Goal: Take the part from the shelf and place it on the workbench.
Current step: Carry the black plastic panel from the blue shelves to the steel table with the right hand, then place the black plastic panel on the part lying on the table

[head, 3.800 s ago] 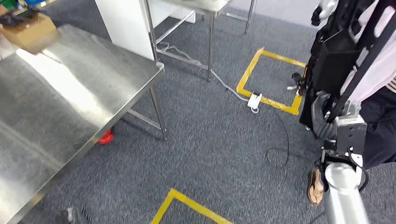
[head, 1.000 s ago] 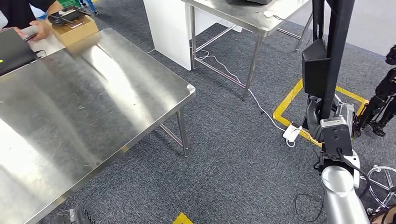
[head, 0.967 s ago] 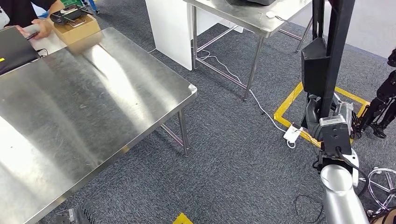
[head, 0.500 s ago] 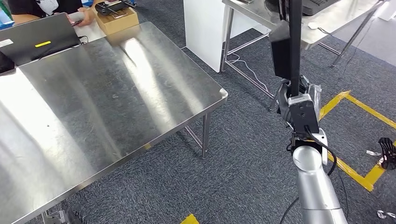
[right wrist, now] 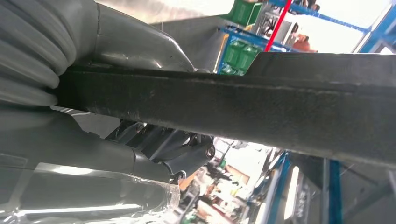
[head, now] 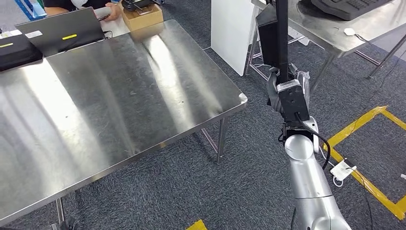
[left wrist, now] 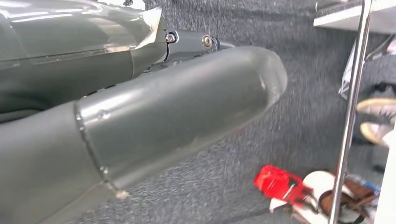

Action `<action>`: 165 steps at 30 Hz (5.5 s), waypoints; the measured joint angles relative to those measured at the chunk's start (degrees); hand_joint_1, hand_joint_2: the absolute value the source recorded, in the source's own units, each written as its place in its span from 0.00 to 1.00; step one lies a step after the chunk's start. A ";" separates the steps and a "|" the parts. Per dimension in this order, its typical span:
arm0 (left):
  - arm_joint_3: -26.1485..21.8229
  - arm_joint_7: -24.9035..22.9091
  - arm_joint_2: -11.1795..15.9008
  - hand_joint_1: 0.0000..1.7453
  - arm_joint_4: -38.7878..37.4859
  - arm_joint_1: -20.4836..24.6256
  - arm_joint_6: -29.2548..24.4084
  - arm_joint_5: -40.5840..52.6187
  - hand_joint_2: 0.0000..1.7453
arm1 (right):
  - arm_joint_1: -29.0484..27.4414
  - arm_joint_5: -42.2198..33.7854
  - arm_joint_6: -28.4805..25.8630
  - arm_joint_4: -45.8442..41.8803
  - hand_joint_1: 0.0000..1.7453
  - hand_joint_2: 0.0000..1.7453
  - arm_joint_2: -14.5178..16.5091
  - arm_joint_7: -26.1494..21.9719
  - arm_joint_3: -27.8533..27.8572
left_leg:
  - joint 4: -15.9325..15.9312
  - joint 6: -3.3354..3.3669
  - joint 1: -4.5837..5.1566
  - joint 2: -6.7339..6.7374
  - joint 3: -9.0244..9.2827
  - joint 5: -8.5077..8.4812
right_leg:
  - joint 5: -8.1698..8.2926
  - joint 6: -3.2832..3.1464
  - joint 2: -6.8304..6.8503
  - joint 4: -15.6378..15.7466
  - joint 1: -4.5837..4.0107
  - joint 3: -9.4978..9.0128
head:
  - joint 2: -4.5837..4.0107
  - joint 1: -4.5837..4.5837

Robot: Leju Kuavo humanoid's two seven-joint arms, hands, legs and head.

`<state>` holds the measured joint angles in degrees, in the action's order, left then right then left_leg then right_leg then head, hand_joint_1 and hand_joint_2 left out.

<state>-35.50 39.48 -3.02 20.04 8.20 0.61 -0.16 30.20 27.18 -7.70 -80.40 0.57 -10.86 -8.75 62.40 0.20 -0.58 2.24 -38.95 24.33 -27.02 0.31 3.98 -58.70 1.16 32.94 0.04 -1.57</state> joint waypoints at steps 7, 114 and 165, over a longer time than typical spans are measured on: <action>-0.84 -0.01 -0.85 0.00 1.38 0.15 0.00 2.43 0.00 | 1.49 -1.69 2.08 0.88 0.90 1.00 -1.69 0.23 0.88 | -4.50 2.17 0.41 -2.01 2.44 -1.11 | -2.53 1.56 -0.66 -3.01 -0.59 0.74 | 0.00 0.44; 14.67 0.01 -0.72 0.00 4.33 3.53 7.14 3.23 0.00 | 20.19 62.28 -7.15 57.30 0.00 0.00 -0.23 25.80 -20.43 | -4.76 1.95 0.46 -1.96 2.55 -1.19 | 1.27 2.20 -0.55 2.71 -0.65 -1.00 | 0.00 1.13; -26.15 -7.51 -15.45 0.00 24.39 -10.31 6.87 10.43 0.00 | -38.37 -20.22 7.03 -7.44 0.00 0.00 10.18 -18.66 1.23 | -5.26 3.24 0.40 -3.04 2.41 -1.90 | -7.00 3.46 -3.69 -9.07 0.39 0.39 | 0.00 1.24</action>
<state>-61.64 31.97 -18.47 44.43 -2.11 7.48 10.26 -8.17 6.96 -0.67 -87.83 10.75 -29.52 -7.52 57.14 3.44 -0.17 -0.80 -36.54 22.43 -34.02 3.77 0.29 -67.77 1.55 33.33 0.04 -0.33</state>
